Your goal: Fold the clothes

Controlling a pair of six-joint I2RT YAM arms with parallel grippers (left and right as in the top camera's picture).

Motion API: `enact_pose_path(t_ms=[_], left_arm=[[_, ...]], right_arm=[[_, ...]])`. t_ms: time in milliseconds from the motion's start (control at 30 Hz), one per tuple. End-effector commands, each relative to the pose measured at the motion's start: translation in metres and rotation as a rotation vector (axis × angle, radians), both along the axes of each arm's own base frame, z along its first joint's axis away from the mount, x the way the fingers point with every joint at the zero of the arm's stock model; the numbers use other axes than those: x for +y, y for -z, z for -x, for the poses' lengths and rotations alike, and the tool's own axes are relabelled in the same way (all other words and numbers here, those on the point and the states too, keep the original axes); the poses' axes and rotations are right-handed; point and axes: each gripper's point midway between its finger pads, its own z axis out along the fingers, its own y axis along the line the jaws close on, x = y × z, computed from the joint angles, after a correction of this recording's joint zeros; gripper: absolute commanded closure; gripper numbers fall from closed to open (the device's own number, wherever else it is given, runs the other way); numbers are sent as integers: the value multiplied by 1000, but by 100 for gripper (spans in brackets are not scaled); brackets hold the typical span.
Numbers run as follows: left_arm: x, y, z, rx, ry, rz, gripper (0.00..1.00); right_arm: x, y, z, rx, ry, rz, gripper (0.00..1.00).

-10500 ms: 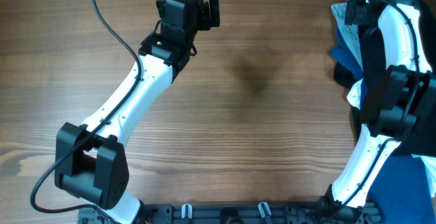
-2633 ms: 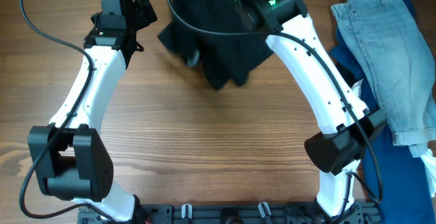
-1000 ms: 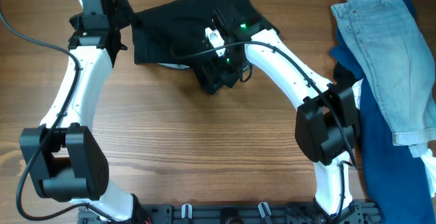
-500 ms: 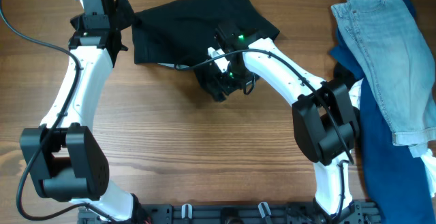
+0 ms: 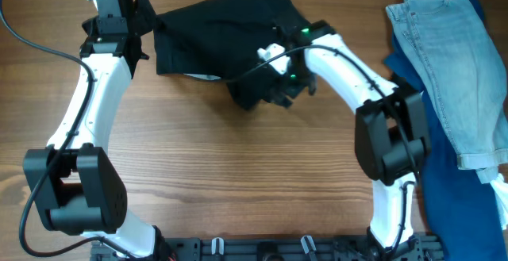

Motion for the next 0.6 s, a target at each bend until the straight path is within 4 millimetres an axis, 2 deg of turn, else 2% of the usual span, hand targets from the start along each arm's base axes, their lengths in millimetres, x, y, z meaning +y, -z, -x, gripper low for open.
enact_pose_path(t_ms=[0, 67, 133, 167, 200, 267, 367, 467, 567], left_arm=[[2, -2, -2, 2, 2, -23, 0], [2, -2, -2, 3, 2, -23, 0], [2, -2, -2, 3, 2, -23, 0], [2, -2, -2, 3, 2, -23, 0], [2, -2, -2, 3, 2, -23, 0], [2, -2, -2, 3, 2, -23, 0], [2, -1, -2, 6, 2, -23, 0], [2, -1, -2, 7, 2, -23, 0], [2, -1, -2, 7, 2, -23, 0]], right_arm=[[1, 4, 19, 102, -141, -73, 5], [13, 0, 40, 183, -205, -156, 4], [15, 1, 34, 159, -142, -136, 4], [9, 4, 22, 111, -76, -82, 3], [-7, 7, -1, 3, 25, 36, 2], [-35, -1, -39, -210, 147, 242, 0], [-56, -18, -69, -397, 264, 369, 0], [-69, -32, -85, -523, 403, 422, 0], [-70, -34, -86, -560, 445, 446, 0]])
